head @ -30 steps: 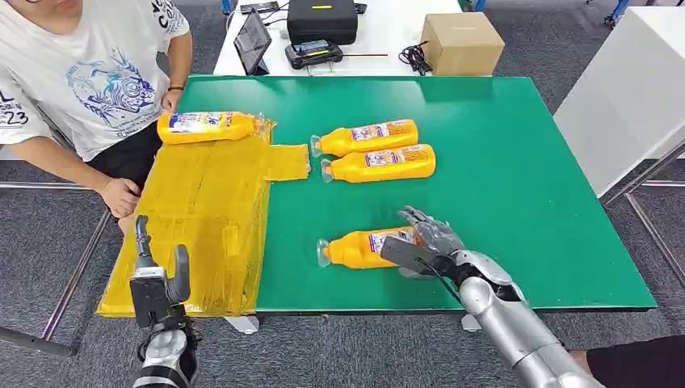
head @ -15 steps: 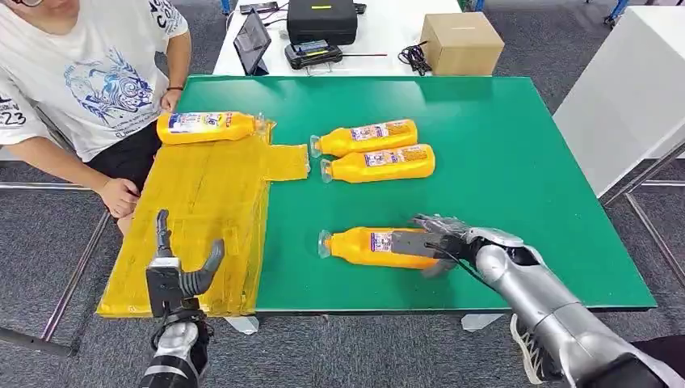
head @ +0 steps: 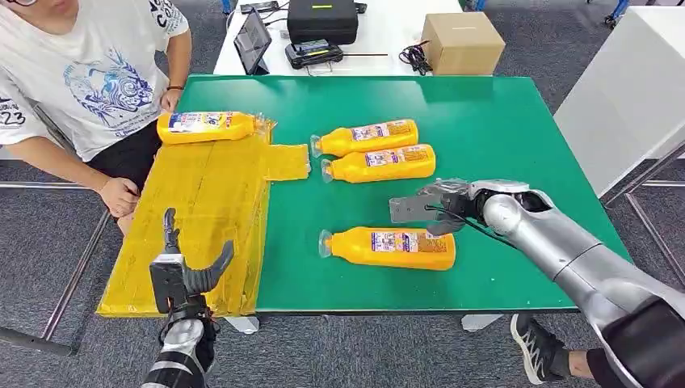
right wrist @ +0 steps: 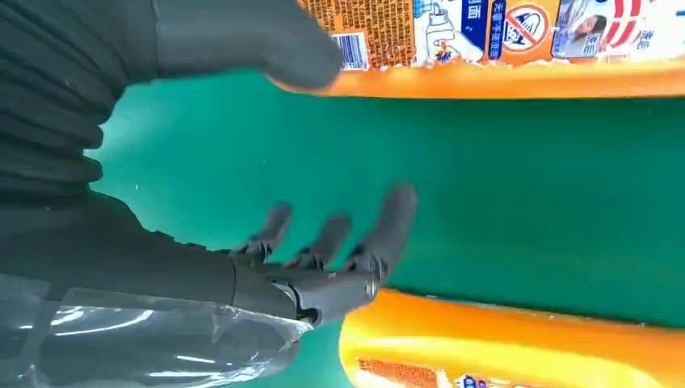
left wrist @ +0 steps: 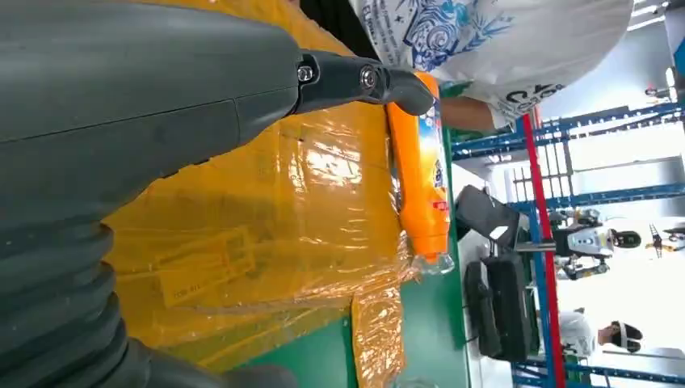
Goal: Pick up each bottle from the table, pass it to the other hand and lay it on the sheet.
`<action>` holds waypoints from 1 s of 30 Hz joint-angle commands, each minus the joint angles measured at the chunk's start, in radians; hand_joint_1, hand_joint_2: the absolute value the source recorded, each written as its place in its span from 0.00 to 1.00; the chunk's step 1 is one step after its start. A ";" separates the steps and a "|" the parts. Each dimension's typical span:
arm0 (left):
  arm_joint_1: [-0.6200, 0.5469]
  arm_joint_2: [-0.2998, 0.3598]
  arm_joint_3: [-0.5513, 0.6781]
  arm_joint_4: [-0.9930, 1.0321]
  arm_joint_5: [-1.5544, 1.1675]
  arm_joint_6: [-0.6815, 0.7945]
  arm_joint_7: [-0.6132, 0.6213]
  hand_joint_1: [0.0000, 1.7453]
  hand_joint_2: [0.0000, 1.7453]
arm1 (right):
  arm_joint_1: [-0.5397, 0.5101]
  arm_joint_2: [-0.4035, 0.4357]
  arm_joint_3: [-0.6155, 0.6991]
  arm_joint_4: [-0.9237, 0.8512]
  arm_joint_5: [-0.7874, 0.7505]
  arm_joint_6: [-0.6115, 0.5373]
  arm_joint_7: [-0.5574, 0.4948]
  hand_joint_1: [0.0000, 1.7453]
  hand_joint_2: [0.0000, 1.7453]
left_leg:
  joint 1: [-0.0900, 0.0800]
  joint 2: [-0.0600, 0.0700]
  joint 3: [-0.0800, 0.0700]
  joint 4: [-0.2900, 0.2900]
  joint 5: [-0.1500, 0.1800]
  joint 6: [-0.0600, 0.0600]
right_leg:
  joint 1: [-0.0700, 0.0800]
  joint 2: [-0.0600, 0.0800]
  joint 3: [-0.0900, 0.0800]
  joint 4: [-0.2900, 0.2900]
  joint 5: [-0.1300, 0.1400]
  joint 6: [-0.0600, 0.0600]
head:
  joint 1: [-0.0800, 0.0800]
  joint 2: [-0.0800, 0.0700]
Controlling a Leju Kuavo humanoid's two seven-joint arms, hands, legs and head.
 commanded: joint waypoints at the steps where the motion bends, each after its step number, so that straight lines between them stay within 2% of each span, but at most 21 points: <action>1: -0.043 0.004 -0.016 0.085 -0.004 -0.002 -0.018 0.00 1.00 | -0.071 -0.021 0.182 0.004 -0.012 -0.019 -0.002 0.69 1.00 | 0.000 0.000 0.003 0.000 -0.001 -0.001 | 0.000 0.000 0.003 0.000 -0.001 -0.002 | 0.000 0.000; 3: -0.042 0.002 -0.017 0.087 -0.005 -0.001 -0.018 0.00 1.00 | -0.072 -0.020 0.184 0.003 -0.011 -0.020 -0.002 0.63 1.00 | 0.000 0.001 0.001 0.000 -0.001 -0.001 | 0.000 0.000 0.001 0.000 -0.001 -0.001 | -0.001 0.000; 7: -0.050 0.002 -0.012 0.092 0.001 -0.002 -0.018 0.00 1.00 | -0.065 -0.014 0.189 0.009 -0.031 -0.032 -0.014 0.63 1.00 | 0.000 0.001 0.003 0.000 -0.001 -0.001 | 0.000 0.000 0.003 0.000 -0.001 -0.002 | 0.000 0.000; 8: -0.050 0.002 -0.011 0.090 0.003 -0.002 -0.018 0.00 1.00 | -0.064 -0.013 0.193 0.014 -0.035 -0.040 -0.015 0.00 1.00 | 0.000 0.001 0.002 0.000 -0.001 -0.001 | 0.000 0.000 0.001 0.000 -0.001 -0.001 | -0.001 0.000; 12: -0.042 0.010 -0.017 0.056 -0.007 0.011 -0.018 0.00 1.00 | -0.034 0.020 0.152 0.036 -0.044 -0.161 -0.034 0.00 1.00 | 0.000 0.001 0.002 0.000 -0.001 -0.001 | 0.000 0.001 0.001 0.000 0.000 -0.001 | 0.000 0.000; 15: -0.030 0.016 -0.009 0.031 -0.009 0.004 -0.018 0.00 1.00 | -0.050 -0.008 0.117 -0.002 -0.044 -0.214 -0.025 0.00 1.00 | 0.000 0.003 0.003 0.000 -0.002 -0.001 | 0.000 0.002 0.003 0.000 -0.001 -0.002 | -0.001 0.000; 19: -0.007 0.021 0.002 -0.020 -0.016 0.018 -0.018 0.00 1.00 | -0.053 -0.087 0.066 -0.121 -0.037 -0.224 0.003 0.00 1.00 | 0.000 0.000 0.002 0.001 -0.002 -0.001 | 0.000 -0.001 0.002 0.002 -0.002 -0.002 | 0.000 0.000; 24: -0.016 0.019 0.006 0.001 -0.011 0.006 -0.018 0.00 1.00 | -0.047 -0.085 0.066 -0.133 -0.040 -0.216 0.007 0.00 1.00 | 0.000 0.000 0.000 0.000 -0.001 -0.001 | 0.000 0.000 0.000 0.000 -0.001 -0.001 | 0.000 0.000; 30: -0.022 0.014 0.000 0.010 -0.023 0.007 -0.018 0.00 1.00 | -0.015 -0.041 0.075 -0.115 -0.018 -0.223 0.012 0.00 1.00 | 0.000 0.001 0.001 -0.001 0.000 -0.001 | 0.001 0.001 0.001 0.000 0.000 -0.001 | 0.000 0.000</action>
